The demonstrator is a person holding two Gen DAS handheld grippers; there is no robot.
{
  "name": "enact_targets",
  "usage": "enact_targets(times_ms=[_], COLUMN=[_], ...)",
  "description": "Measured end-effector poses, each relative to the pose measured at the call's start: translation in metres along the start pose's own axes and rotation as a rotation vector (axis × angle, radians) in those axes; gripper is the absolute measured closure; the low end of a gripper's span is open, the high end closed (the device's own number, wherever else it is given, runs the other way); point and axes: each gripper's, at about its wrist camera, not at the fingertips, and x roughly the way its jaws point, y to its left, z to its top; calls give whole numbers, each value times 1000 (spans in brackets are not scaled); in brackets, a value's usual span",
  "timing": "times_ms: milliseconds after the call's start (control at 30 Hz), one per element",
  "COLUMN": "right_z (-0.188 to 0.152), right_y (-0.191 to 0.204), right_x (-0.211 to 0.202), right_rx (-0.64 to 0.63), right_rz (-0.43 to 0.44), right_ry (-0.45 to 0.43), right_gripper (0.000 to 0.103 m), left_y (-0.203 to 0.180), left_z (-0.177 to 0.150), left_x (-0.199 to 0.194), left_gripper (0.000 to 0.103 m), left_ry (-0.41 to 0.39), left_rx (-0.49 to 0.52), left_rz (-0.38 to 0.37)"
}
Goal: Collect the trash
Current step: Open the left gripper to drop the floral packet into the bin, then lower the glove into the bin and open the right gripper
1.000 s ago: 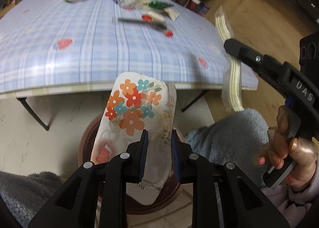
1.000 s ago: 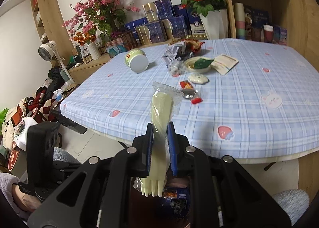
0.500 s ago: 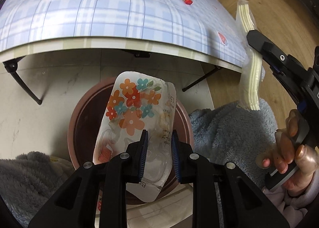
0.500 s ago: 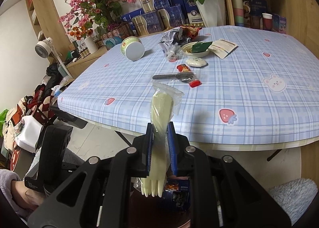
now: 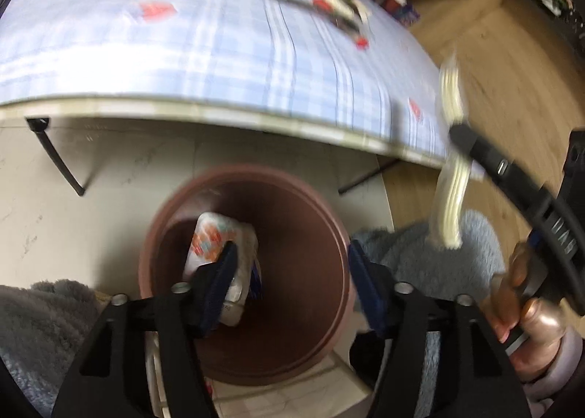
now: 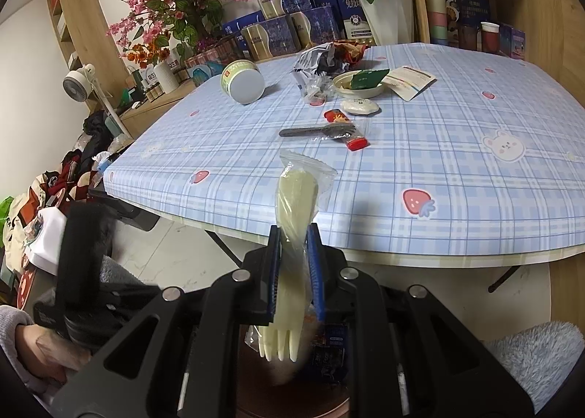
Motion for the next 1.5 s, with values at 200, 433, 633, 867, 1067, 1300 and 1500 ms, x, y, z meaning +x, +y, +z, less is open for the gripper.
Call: enact_targets(times_ms=[200,433,633,867,1067,1300,1500], right_z=[-7,-17,-24,-34,-49,-58,-65], right_y=[5,10,13,20,7,2,4], right_x=[7,24,42,59,84,100,108], right_rx=[-16,-48,-66,-110,-71,-63,-71], right_rz=[0,-7,-33,-72,-118,-145,-144], right_ry=[31,104,185,274,420,514,571], right_gripper=[85,85,85,85,85,85,85], left_y=[-1,7,15,39,50,53,53], left_z=[10,17,15,14,13,12,12], left_x=[-44,-89,-101,-103,-105,-105,-104], left_gripper=[11,6,6,6,6,6,6], left_ry=[-227,-472,-558,-559,-553,-551,-547], left_rx=[16,49,33,-67,-116,-130,-133], left_rz=[99,283,399,465,471,474,477])
